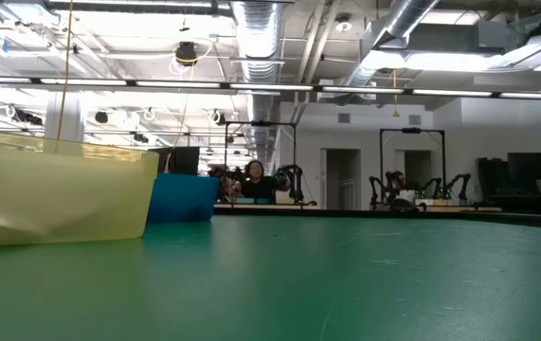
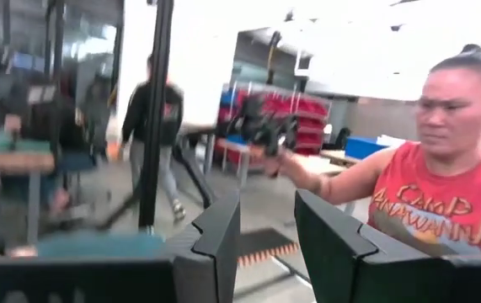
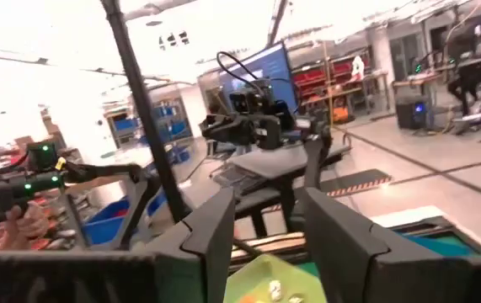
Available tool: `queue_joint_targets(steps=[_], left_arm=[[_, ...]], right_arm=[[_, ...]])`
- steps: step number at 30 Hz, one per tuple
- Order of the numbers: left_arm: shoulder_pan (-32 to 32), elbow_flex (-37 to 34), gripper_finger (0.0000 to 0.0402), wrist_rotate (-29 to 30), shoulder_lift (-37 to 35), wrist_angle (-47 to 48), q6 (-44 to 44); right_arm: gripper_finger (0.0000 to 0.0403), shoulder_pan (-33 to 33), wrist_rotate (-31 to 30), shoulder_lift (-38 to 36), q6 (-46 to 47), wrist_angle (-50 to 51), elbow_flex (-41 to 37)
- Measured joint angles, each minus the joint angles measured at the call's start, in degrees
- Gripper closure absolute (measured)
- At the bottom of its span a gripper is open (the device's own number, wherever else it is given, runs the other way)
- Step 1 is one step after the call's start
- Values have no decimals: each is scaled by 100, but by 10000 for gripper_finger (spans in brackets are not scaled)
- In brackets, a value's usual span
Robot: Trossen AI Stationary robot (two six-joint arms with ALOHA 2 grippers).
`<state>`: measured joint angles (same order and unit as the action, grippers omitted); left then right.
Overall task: Sort silverware by color (type)
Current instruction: Return to Home Position
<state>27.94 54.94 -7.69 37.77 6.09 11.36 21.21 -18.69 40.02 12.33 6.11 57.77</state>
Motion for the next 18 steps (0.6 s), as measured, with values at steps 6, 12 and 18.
queue_joint_targets(steps=[6,12,18], left_arm=[[-221,0,301,-102,-1145,372,-333],[-221,-165,301,-150,-1727,556,-305],[-219,-1203,301,-100,-2437,-15,-170]], right_arm=[[237,-1521,1385,-301,526,16,-461],[237,-2656,2447,-689,849,-683,-1152],[237,-3059,2486,-1400,1018,-1320,-2078]])
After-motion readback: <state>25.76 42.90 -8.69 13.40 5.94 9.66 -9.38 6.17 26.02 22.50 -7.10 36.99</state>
